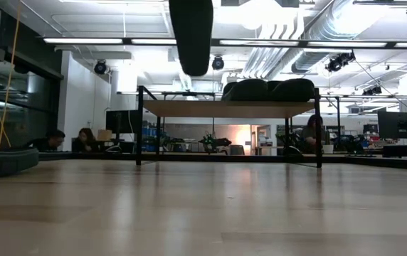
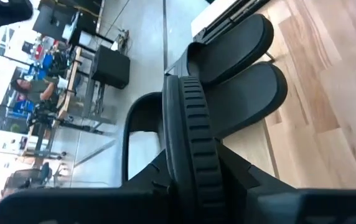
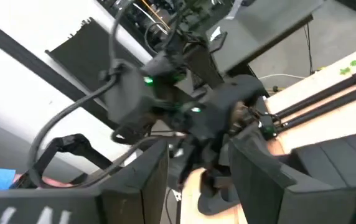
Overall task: Pick and place slides into the shelf
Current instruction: Put the black slide on the shelf
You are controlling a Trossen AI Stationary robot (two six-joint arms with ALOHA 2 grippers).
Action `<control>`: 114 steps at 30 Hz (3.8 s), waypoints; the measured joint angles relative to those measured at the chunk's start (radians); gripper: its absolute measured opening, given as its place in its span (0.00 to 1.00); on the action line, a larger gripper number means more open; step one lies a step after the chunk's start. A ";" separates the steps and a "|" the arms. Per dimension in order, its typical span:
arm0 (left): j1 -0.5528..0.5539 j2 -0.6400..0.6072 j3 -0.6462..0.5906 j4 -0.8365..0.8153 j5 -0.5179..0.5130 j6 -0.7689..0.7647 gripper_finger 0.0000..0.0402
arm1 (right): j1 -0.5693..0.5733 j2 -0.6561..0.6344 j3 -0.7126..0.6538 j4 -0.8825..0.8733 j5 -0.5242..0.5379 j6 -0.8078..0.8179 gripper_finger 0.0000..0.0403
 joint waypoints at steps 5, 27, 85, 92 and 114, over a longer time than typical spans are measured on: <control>0.037 0.019 0.000 0.016 0.056 0.006 0.16 | 0.042 -0.019 0.000 0.000 0.036 -0.007 0.39; 0.106 0.157 0.000 0.027 0.146 0.000 0.15 | 0.166 -0.020 0.000 -0.010 0.062 -0.030 0.39; 0.230 0.204 -0.013 0.051 0.440 -0.052 0.15 | 0.167 -0.049 0.000 -0.008 0.092 -0.052 0.39; 0.229 0.230 -0.010 -0.003 0.474 -0.075 0.21 | 0.167 -0.049 0.000 -0.008 0.092 -0.053 0.39; 0.230 0.280 -0.012 -0.060 0.401 -0.134 0.75 | 0.168 -0.049 0.000 -0.004 0.093 -0.055 0.39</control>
